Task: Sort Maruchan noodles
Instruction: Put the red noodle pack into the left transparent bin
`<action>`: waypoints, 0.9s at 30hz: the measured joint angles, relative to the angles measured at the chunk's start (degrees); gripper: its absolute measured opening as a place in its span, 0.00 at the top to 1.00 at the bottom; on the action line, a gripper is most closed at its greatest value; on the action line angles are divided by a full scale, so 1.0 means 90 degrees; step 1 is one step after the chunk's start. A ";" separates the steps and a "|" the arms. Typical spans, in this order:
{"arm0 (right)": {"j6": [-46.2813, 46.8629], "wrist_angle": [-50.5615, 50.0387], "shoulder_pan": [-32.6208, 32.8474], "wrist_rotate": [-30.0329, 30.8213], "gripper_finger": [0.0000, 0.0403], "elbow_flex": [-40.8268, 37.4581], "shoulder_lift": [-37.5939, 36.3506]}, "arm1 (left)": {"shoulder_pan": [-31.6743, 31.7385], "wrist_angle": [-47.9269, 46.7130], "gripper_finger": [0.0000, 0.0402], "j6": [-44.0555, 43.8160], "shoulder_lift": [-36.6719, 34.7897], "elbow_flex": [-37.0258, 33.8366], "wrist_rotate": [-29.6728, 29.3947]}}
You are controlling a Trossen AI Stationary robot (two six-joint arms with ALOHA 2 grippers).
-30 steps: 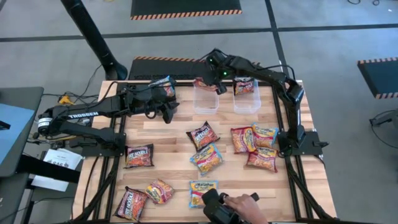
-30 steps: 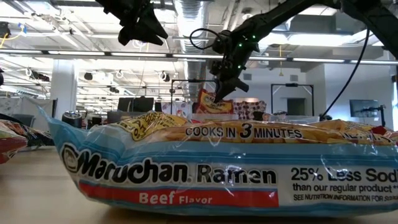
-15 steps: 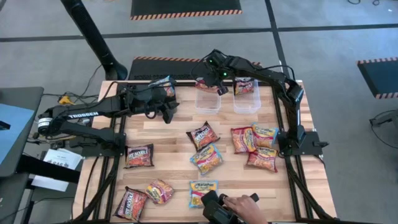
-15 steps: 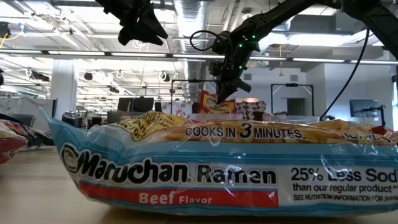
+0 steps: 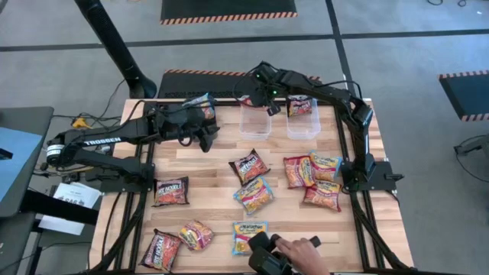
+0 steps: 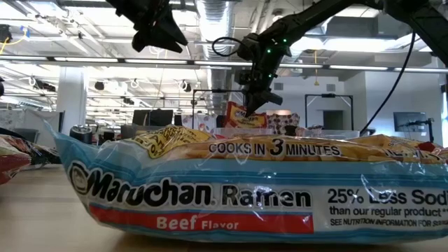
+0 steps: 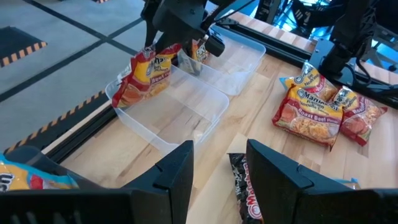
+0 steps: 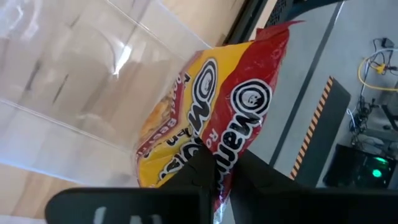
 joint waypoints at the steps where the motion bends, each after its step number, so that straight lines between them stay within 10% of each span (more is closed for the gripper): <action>1: 0.0044 0.0004 0.0000 0.0040 0.87 0.0000 0.0000 | 0.0000 -0.0022 0.66 0.0002 0.0000 0.0000 0.0000; 27: 0.2470 -0.0229 -0.0760 -0.1175 0.86 0.0000 0.0000 | 0.0000 -0.0027 0.66 0.0000 0.0000 0.0000 0.0002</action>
